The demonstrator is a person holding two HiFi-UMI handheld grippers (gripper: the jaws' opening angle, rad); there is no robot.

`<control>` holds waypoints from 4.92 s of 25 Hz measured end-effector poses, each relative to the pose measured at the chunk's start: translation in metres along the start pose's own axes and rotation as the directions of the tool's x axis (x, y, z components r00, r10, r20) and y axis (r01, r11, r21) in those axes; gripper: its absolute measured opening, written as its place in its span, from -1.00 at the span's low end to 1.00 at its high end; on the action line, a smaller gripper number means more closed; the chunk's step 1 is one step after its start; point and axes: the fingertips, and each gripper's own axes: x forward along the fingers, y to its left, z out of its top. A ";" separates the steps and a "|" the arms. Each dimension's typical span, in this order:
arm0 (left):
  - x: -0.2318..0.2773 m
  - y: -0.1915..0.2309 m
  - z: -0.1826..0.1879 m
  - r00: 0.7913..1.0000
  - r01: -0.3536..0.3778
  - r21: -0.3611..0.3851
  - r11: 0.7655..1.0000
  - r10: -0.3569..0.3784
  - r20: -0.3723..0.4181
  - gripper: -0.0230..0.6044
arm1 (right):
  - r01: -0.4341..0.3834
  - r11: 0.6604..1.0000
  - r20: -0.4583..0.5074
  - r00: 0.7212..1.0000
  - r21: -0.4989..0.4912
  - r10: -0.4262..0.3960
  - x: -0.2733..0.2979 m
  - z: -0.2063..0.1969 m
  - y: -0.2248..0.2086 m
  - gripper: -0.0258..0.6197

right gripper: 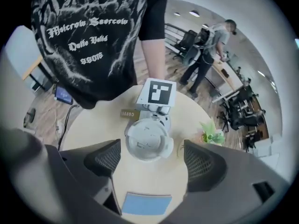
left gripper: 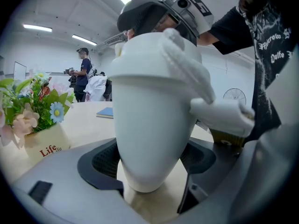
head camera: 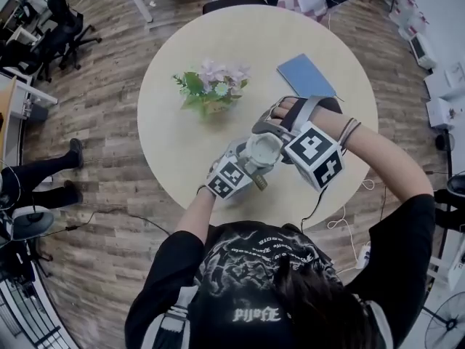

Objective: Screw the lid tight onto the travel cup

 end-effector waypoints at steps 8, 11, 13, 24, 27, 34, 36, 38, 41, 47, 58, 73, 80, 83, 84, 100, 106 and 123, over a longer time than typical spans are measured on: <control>0.000 0.001 0.000 1.000 0.014 -0.012 1.000 -0.014 0.007 0.35 | -0.107 0.836 -0.121 0.991 -0.538 0.049 0.023 -0.005 0.009 0.44; 0.001 0.001 -0.001 1.000 0.016 -0.011 1.000 -0.016 0.011 0.35 | -0.158 0.744 -0.142 0.986 -0.649 0.085 0.033 -0.005 0.018 0.45; 0.002 0.001 -0.002 1.000 0.016 -0.008 1.000 -0.016 0.014 0.35 | -0.170 0.707 -0.139 0.985 -0.686 0.102 0.040 -0.006 0.022 0.45; 0.004 0.001 -0.004 0.999 0.016 -0.008 1.000 -0.015 0.033 0.35 | -0.160 0.837 -0.066 0.987 -0.523 0.147 0.046 0.001 0.023 0.36; 0.005 0.002 -0.005 0.999 0.009 -0.017 1.000 -0.009 0.052 0.36 | -0.153 0.912 -0.024 0.987 -0.379 0.156 0.047 0.003 0.022 0.36; 0.004 0.001 -0.005 0.999 0.008 -0.021 1.000 -0.007 0.047 0.36 | -0.121 0.986 0.009 0.992 -0.115 0.123 0.046 0.007 0.017 0.36; 0.005 0.001 -0.005 0.999 0.007 -0.024 1.000 -0.006 0.047 0.36 | -0.116 0.992 0.021 0.993 -0.047 0.117 0.046 0.007 0.015 0.36; 0.005 0.001 -0.005 0.999 0.008 -0.030 1.000 -0.006 0.048 0.36 | -0.109 0.994 0.036 0.993 0.016 0.109 0.046 0.007 0.013 0.36; 0.004 0.001 -0.005 0.999 0.003 -0.029 1.000 -0.002 0.048 0.36 | -0.090 0.989 0.062 0.995 0.115 0.083 0.045 0.008 0.011 0.35; 0.003 0.003 -0.007 0.999 -0.016 -0.023 1.000 0.018 0.050 0.36 | -0.037 0.949 0.106 0.994 0.313 0.003 0.048 0.007 0.007 0.35; 0.004 0.001 -0.007 0.997 -0.038 -0.025 0.999 0.040 0.063 0.36 | 0.073 0.807 0.153 0.968 0.586 -0.198 0.043 0.006 0.001 0.35; 0.006 0.003 -0.007 0.993 -0.081 -0.034 0.996 0.083 0.080 0.36 | 0.176 0.602 0.142 0.885 0.779 -0.443 0.037 0.005 -0.010 0.38; 0.008 0.006 -0.007 0.993 -0.083 -0.024 0.996 0.085 0.088 0.36 | 0.221 0.451 0.099 0.805 0.865 -0.585 0.032 0.001 -0.019 0.41; 0.008 0.006 -0.007 0.991 -0.099 -0.029 0.995 0.101 0.091 0.36 | 0.222 0.397 0.081 0.780 0.891 -0.620 0.031 0.001 -0.021 0.41; 0.008 0.007 -0.006 0.990 -0.103 -0.033 0.994 0.106 0.093 0.36 | 0.215 0.370 0.077 0.768 0.904 -0.635 0.031 0.001 -0.022 0.42; 0.010 0.004 -0.011 0.995 -0.048 -0.074 0.996 0.054 0.082 0.38 | 0.163 0.177 0.031 0.646 0.971 -0.763 0.009 0.002 -0.029 0.46; 0.005 0.005 -0.018 0.994 -0.083 -0.171 0.982 0.092 0.050 0.39 | 0.221 0.056 -0.055 0.464 0.974 -0.884 -0.039 -0.015 -0.013 0.46; -0.087 -0.022 -0.033 0.950 -0.264 -0.281 0.923 0.299 0.089 0.39 | 0.197 -0.337 -0.390 0.447 0.921 -0.805 -0.010 -0.029 0.110 0.37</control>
